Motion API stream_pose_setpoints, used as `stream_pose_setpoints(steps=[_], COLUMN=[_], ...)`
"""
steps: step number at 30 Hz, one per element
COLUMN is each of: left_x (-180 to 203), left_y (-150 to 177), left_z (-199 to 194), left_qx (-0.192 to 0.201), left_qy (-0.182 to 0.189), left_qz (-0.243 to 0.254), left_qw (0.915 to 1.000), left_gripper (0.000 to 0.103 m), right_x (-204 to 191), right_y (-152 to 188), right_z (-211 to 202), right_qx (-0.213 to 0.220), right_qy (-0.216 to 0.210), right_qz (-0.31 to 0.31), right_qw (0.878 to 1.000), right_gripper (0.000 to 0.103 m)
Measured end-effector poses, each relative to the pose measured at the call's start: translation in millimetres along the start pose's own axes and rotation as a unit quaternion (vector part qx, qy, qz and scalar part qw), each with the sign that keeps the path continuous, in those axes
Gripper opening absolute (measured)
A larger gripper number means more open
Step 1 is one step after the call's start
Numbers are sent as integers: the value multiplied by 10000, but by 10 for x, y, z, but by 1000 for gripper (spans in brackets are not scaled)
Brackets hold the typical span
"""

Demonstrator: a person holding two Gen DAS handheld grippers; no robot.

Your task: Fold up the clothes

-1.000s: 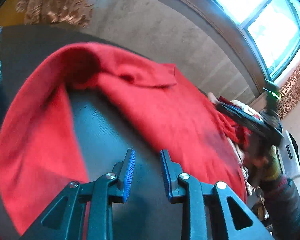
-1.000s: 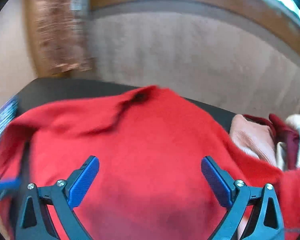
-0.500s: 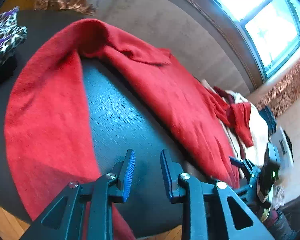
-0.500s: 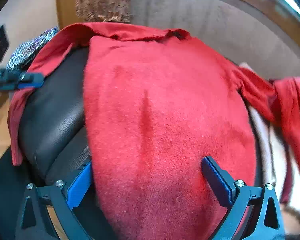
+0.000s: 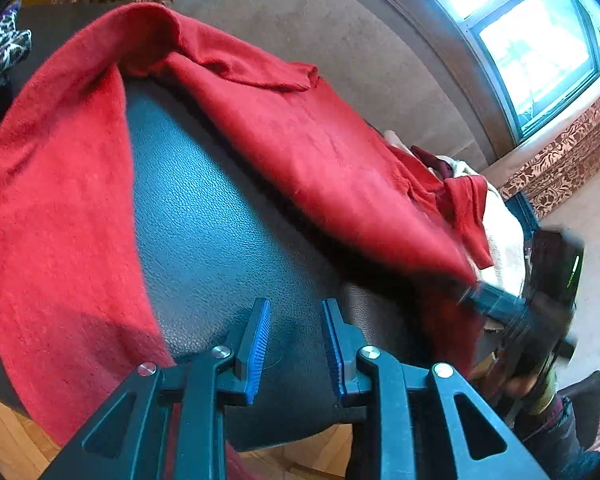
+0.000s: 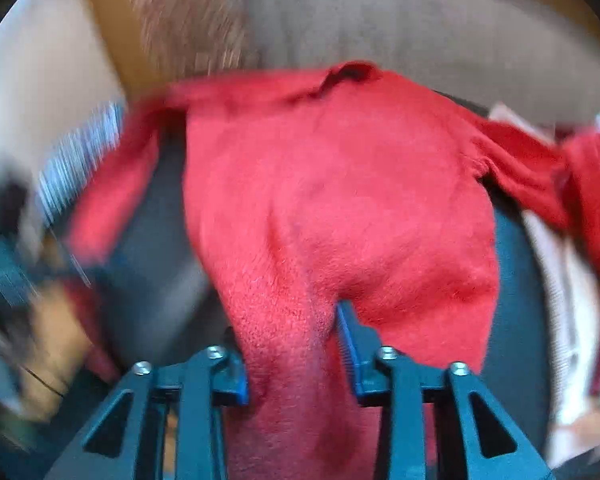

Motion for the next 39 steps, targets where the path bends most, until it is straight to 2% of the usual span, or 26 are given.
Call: stream_pose_setpoints(steps=[2, 4, 5, 6, 8, 12, 18, 25, 26, 27, 28, 29, 30, 32, 35, 37, 39], left_x=[31, 99, 142, 185, 274, 467, 806, 1035, 1053, 1064, 1055, 1047, 1043, 1065, 1165, 1192, 1148], left_y=[-7, -40, -63, -86, -137, -286, -471, -543, -548, -553, -558, -560, -552, -535, -467, -413, -374], left_z=[12, 59, 92, 125, 207, 564, 1068, 1508, 1547, 1579, 1595, 1605, 1586, 1468, 1161, 903, 605], left_qx=[-49, -77, -87, -96, -122, -257, -366, -525, -496, -464, -422, -400, -416, -409, -549, -672, -776], left_qy=[220, 394, 469, 544, 674, 717, 847, 992, 928, 830, 654, 505, 444, 454, 570, 583, 540], left_qz=[-117, -184, -205, -225, -262, -293, -281, -789, -775, -750, -703, -649, -585, -455, -83, 216, 444], left_qw=[9997, 9990, 9987, 9982, 9973, 9967, 9953, 9905, 9914, 9926, 9945, 9958, 9964, 9971, 9968, 9958, 9945], left_gripper=[26, 28, 29, 30, 31, 31, 34, 44, 42, 33, 17, 11, 9, 7, 7, 7, 7], right_x=[256, 631, 816, 940, 1091, 1260, 1355, 1416, 1410, 1409, 1408, 1407, 1409, 1379, 1273, 1178, 1078], right_y=[-127, -136, -117, -78, 15, 143, 88, 103, 97, 94, 91, 88, 88, 59, 29, 4, 17], right_z=[-147, -140, -103, -53, 108, 282, 405, 520, 530, 529, 527, 526, 511, 464, 354, 256, 170], right_qx=[503, 860, 970, 1029, 960, 999, 940, 966, 967, 965, 962, 960, 953, 895, 776, 745, 707], right_qy=[-606, -1382, -1737, -1843, -1965, -2051, -2039, -2256, -2267, -2308, -2350, -2393, -2434, -2359, -2155, -1975, -1941], right_qz=[946, 2147, 2702, 3006, 3373, 3893, 3773, 3567, 3523, 3526, 3532, 3538, 3557, 3417, 3093, 2767, 2537], right_qw=[9924, 9630, 9420, 9301, 9156, 8924, 8985, 9014, 9028, 9017, 9004, 8991, 8973, 9053, 9230, 9375, 9450], right_gripper=[33, 33, 33, 33, 33, 32, 31, 31, 32, 35, 36, 39, 43, 51, 76, 78, 82])
Point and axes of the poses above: each gripper's, at about its wrist camera, not at the fingertips, and z roughly the way its jaws point, x to its right, y to its underside, the point moved 7 cm from there along z, roughly the way its jaws point, and after that the axes turned 12 degrees about -z, right-handed, at the moved point
